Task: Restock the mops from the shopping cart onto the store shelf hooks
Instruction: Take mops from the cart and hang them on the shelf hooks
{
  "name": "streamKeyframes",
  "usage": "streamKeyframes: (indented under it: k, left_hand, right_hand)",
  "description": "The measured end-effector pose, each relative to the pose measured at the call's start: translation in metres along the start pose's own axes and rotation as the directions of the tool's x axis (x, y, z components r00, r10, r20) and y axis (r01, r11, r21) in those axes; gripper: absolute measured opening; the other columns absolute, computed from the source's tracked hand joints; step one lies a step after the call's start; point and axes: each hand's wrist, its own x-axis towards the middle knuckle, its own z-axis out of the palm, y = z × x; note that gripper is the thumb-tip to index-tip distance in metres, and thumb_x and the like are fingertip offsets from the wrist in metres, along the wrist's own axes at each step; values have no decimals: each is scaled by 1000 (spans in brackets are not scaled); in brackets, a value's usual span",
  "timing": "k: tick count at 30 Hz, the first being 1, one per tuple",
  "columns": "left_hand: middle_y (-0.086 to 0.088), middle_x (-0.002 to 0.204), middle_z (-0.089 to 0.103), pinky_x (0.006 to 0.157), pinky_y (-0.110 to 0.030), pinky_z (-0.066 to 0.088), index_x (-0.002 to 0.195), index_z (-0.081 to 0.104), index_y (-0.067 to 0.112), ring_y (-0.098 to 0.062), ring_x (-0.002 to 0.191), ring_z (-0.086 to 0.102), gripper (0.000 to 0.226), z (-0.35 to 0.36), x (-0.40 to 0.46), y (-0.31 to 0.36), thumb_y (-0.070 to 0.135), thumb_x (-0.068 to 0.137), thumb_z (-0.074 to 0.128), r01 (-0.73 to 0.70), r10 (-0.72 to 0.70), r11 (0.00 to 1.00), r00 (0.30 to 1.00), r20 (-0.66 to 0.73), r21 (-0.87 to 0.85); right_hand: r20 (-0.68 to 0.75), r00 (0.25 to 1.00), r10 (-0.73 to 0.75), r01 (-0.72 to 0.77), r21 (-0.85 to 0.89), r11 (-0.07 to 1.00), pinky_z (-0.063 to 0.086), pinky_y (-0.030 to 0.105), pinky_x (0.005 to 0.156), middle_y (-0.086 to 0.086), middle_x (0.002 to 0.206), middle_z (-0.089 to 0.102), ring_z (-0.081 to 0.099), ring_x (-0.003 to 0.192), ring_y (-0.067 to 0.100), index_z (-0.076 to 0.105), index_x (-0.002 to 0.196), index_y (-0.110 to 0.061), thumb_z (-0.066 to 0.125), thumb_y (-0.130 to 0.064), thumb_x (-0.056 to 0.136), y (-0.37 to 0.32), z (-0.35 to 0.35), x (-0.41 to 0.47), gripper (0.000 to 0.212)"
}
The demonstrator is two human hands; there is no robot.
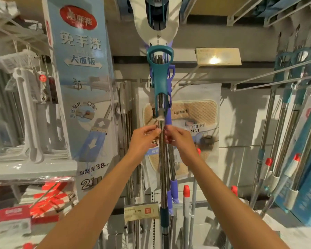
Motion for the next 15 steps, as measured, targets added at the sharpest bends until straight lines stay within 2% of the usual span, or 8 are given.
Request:
streamKeyframes:
  k: [3, 6, 9, 11, 13, 15]
  left_hand:
    - [-6, 107, 74, 75, -28, 60, 109, 70, 18, -21, 101, 70, 15, -2, -12, -24, 20, 94, 69, 36, -36, 999, 999, 17, 37]
    - [-3, 101, 72, 77, -25, 55, 114, 71, 14, -14, 95, 67, 21, 0, -18, -37, 16, 93, 70, 15, -19, 996, 999, 41, 84]
    - [3, 92, 69, 71, -12, 50, 115, 68, 14, -5, 82, 63, 25, 5, -21, -39, 9, 91, 72, -16, 13, 994, 999, 33, 104]
    - [7, 91, 67, 71, -9, 50, 121, 65, 10, 3, 80, 61, 33, 6, -21, -41, 5, 90, 72, -43, 42, 993, 999, 13, 114]
    - [9, 89, 65, 71, -9, 50, 125, 64, 7, 6, 78, 59, 36, 5, -19, -45, 4, 90, 72, -60, 61, 991, 998, 0, 123]
    - [10, 87, 65, 70, -9, 49, 119, 64, 14, 10, 73, 60, 31, -1, -16, -50, 4, 90, 71, -76, 77, 988, 997, 1, 135]
  right_hand:
    - [31, 998, 59, -58, -32, 998, 48, 27, 73, 7, 76, 61, 54, 79, 23, 71, 73, -16, 56, -12, 101, 30, -9, -13, 32]
    - [70, 991, 110, -107, -55, 993, 47, 36, 76, 9, 74, 60, 52, 74, 22, 76, 85, -9, 59, -11, 98, 64, -21, -23, 21]
    - [98, 981, 167, -153, -140, 978, 51, 27, 70, 6, 76, 68, 58, 72, 18, 77, 102, -6, 67, -9, 94, 90, -28, -31, 13]
    - [84, 979, 185, -173, -127, 977, 53, 29, 74, 12, 86, 71, 62, 77, 18, 73, 115, -1, 70, -10, 92, 100, -28, -34, 25]
    - [82, 985, 149, -138, -131, 982, 55, 34, 78, 12, 84, 71, 61, 76, 18, 75, 111, -6, 70, -11, 92, 101, -24, -36, 20]
    - [84, 990, 111, -97, -159, 983, 56, 36, 80, 1, 75, 71, 62, 73, 14, 77, 104, -14, 69, -11, 93, 104, -20, -35, 13]
